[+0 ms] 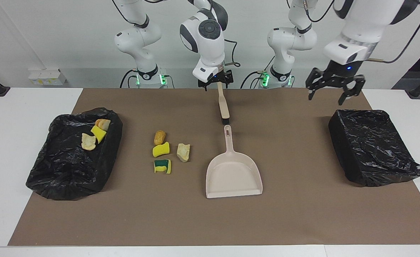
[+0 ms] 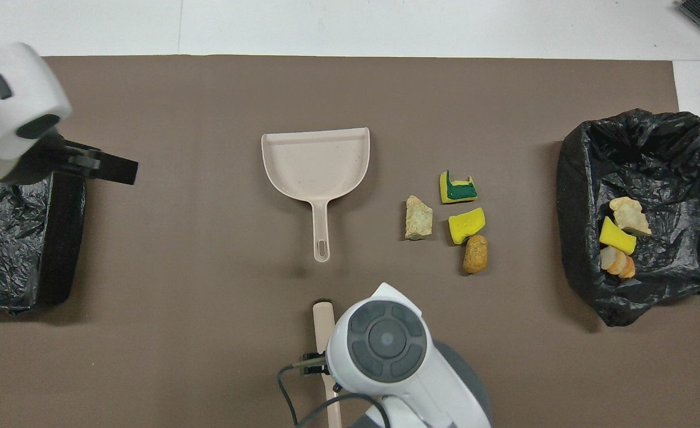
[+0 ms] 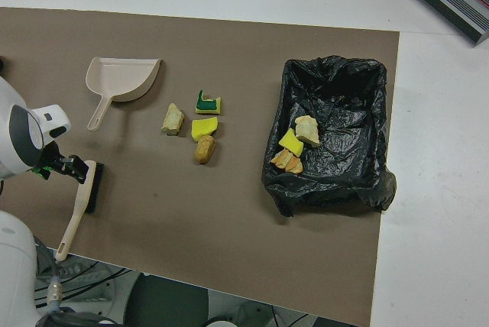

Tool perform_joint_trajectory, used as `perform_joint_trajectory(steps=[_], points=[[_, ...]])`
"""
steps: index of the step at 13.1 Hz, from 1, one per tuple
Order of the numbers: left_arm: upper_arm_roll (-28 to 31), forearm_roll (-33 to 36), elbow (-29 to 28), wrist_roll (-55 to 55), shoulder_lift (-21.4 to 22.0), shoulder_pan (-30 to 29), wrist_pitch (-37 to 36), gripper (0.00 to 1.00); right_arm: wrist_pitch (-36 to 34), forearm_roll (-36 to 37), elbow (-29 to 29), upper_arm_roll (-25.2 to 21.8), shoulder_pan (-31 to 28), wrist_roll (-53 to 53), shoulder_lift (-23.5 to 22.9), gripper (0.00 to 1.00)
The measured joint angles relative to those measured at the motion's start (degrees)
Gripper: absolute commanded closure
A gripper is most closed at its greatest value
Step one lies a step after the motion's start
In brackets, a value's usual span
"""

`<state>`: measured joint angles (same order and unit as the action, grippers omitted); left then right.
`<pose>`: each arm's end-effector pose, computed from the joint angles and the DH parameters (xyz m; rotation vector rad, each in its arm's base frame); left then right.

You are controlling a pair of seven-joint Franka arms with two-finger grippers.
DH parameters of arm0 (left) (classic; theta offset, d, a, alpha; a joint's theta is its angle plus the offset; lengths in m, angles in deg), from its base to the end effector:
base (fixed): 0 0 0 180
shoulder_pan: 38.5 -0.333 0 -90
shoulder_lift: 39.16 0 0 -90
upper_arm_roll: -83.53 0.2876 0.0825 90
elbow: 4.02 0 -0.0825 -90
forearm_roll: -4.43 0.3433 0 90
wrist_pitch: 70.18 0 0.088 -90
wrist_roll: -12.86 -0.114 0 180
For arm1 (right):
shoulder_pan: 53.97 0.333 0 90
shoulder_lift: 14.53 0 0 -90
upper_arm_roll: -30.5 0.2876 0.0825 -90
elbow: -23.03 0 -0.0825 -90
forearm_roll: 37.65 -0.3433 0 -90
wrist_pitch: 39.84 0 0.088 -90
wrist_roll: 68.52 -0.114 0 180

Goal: Sweep and dump trash in bin
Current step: 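Grasp the dustpan with the left gripper while the right gripper grasps the brush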

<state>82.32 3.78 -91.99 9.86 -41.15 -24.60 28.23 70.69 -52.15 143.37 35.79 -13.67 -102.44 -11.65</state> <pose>0.5206 -0.1415 0.6005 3.0674 -0.4874 0.2262 0.3258 0.3602 0.4174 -3.0193 -0.1507 0.3607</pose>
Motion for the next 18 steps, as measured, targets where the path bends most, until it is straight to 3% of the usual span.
perform_joint_trajectory(steps=[6,10,11,12,14,15,16,17,18], points=[[-0.3,0.0,-11.3,10.6,-2.9,11.2,14.0,0.0,11.8,-0.1,12.2,0.0,8.9,-2.6,0.7,0.0],[-0.3,0.2,-14.8,20.1,-9.4,18.5,22.3,0.0,15.0,-2.2,14.9,0.0,11.5,-3.1,0.1,0.0],[-0.3,0.6,-14.8,22.0,-11.3,19.7,23.7,0.0,16.2,-2.3,15.4,0.0,12.0,-3.1,0.0,0.06],[-0.3,1.2,-14.8,23.5,-12.8,20.4,24.8,0.0,17.0,-2.3,15.6,0.0,12.3,-3.1,-0.2,0.35],[-0.2,2.5,-15.0,26.2,-14.8,20.7,26.5,0.0,17.0,-2.3,15.8,0.0,12.6,-3.1,-0.4,0.82],[-0.1,3.2,-15.2,27.7,-15.6,20.7,27.5,0.0,17.0,-2.3,15.8,0.0,12.6,-3.1,-0.5,0.94],[-0.1,4.0,-15.2,29.3,-16.7,20.9,28.5,0.0,17.0,-2.3,15.8,-0.1,12.6,-3.1,-0.5,1.0],[-0.1,4.6,-15.2,30.6,-18.0,21.3,29.6,0.0,17.0,-2.4,15.8,-0.1,12.6,-3.2,-0.5,1.0],[-0.1,5.0,-15.2,31.5,-18.9,21.7,30.6,0.12,17.0,-2.4,15.8,-0.1,12.6,-3.2,-0.5,1.0]])
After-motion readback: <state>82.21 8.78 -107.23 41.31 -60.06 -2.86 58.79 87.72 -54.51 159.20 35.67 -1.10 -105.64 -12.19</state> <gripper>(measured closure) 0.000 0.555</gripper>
